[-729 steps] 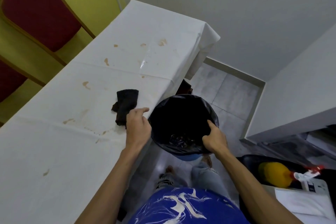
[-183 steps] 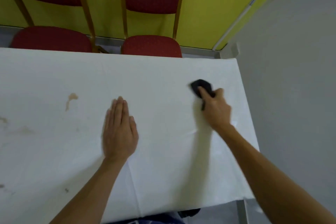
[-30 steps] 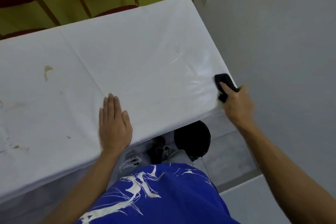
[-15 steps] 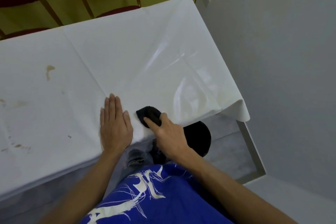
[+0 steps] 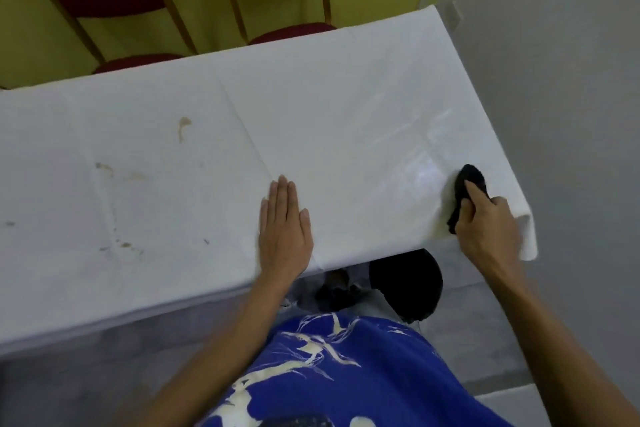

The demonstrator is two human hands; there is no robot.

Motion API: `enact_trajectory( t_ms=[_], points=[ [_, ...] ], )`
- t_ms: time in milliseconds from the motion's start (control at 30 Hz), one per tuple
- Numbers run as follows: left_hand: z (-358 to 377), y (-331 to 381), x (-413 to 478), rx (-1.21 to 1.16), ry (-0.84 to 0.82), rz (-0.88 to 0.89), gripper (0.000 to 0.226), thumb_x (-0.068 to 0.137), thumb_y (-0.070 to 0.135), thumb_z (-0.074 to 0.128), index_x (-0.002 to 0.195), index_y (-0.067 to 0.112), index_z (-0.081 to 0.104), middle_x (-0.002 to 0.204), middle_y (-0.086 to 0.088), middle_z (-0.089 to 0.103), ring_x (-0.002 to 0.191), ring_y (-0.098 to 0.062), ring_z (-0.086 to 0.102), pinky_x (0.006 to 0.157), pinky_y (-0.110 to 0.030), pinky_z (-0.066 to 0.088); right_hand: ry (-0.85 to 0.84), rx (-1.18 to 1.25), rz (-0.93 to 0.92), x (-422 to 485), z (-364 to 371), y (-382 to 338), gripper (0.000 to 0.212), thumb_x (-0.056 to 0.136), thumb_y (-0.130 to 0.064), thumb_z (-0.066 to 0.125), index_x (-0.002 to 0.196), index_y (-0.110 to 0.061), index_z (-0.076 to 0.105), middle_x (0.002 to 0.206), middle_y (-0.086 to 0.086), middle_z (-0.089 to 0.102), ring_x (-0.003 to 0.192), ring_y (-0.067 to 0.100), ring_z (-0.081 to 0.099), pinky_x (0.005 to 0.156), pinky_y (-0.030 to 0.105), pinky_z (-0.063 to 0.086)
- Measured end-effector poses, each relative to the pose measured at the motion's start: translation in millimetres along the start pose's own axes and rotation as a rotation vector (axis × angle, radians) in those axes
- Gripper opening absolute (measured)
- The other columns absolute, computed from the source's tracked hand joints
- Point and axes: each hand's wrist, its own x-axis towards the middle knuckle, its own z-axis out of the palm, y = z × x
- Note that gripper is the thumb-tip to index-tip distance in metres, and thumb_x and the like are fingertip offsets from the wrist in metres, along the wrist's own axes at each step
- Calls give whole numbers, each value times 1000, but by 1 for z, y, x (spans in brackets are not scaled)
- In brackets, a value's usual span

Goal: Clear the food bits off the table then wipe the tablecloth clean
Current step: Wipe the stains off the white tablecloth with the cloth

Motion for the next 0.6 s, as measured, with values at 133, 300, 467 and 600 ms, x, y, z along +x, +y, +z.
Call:
enact_trajectory(
  t_ms=[133,300,467,600],
  points=[
    [-26,-10,-2,-141,-81,8,59,105,25,26,157,10,3,166,-3,-4,153,-14,-8,126,-37,4,-126,31,-100,-32,34,-45,47,101,-24,44,147,-14,39,134,27,42,110,48,52,92,54,44],
    [-64,-71,-45,-291,122,-196,63,101,16,40,157,13,13,163,5,7,150,-6,2,125,-31,11,-146,20,-74,-46,42,-83,46,101,-28,42,145,-16,38,134,26,43,111,46,52,92,54,45],
    [-82,-164,-91,-266,263,-404,59,97,20,35,154,8,26,164,-6,20,153,-17,11,124,-43,18,-153,6,-145,-71,69,-138,45,100,-26,45,144,-18,42,130,24,48,105,43,56,90,48,46],
    [-96,-211,-100,-226,318,-430,57,96,19,33,151,1,31,162,-13,23,153,-23,12,125,-43,15,-188,27,-210,-111,102,-203,46,102,-27,41,146,-16,39,136,21,45,105,44,57,88,47,47]
  ],
)
